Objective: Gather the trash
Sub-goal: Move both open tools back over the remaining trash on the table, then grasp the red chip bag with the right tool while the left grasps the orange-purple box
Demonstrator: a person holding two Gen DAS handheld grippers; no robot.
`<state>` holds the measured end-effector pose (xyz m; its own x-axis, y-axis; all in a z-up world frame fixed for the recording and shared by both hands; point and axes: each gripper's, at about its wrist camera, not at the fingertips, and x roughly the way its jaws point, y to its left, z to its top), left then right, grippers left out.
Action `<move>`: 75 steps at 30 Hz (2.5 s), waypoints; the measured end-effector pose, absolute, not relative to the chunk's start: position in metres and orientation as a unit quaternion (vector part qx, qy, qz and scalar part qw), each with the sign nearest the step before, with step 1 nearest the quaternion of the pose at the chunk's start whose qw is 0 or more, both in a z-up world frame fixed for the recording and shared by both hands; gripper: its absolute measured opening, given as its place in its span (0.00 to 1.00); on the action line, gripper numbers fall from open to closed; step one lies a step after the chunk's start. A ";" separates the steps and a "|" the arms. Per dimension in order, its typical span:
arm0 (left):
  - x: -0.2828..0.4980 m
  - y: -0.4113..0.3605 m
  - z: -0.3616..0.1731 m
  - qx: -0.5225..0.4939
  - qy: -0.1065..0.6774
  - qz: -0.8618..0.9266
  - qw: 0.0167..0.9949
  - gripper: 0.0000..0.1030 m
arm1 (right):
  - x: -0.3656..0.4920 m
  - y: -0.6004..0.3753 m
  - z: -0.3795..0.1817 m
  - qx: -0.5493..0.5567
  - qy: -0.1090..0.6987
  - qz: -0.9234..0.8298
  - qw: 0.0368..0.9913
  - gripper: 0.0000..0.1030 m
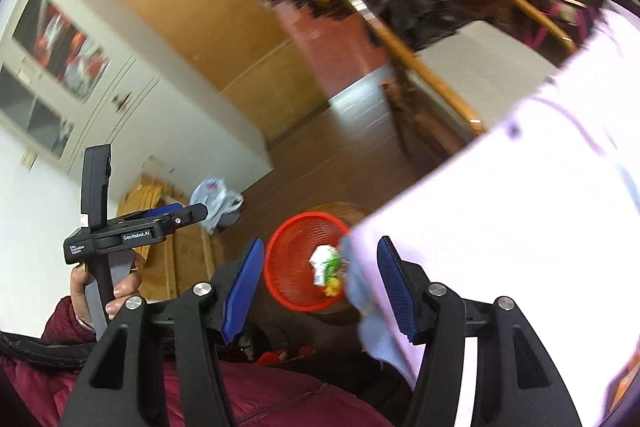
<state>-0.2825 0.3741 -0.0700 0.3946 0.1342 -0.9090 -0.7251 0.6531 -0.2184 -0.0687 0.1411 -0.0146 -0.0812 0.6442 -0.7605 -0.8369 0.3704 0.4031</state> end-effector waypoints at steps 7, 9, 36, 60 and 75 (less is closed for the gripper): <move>-0.205 0.334 -0.065 -0.257 0.493 0.199 0.807 0.88 | -0.037 0.068 -0.010 -0.048 0.479 0.494 0.724 0.57; -0.184 0.320 -0.064 -0.243 0.497 0.177 0.814 0.88 | -0.032 0.046 -0.009 -0.033 0.476 0.477 0.738 0.57; -0.041 0.121 -0.072 -0.092 0.557 0.008 0.825 0.88 | 0.027 -0.243 -0.075 0.098 0.471 0.152 0.863 0.88; 0.015 -0.007 -0.087 0.004 0.585 -0.115 0.803 0.89 | 0.029 -0.327 -0.099 0.184 0.452 0.149 0.860 0.15; 0.068 -0.163 -0.130 0.140 0.541 -0.160 0.814 0.89 | -0.030 -0.400 -0.095 0.222 0.453 0.068 0.861 0.15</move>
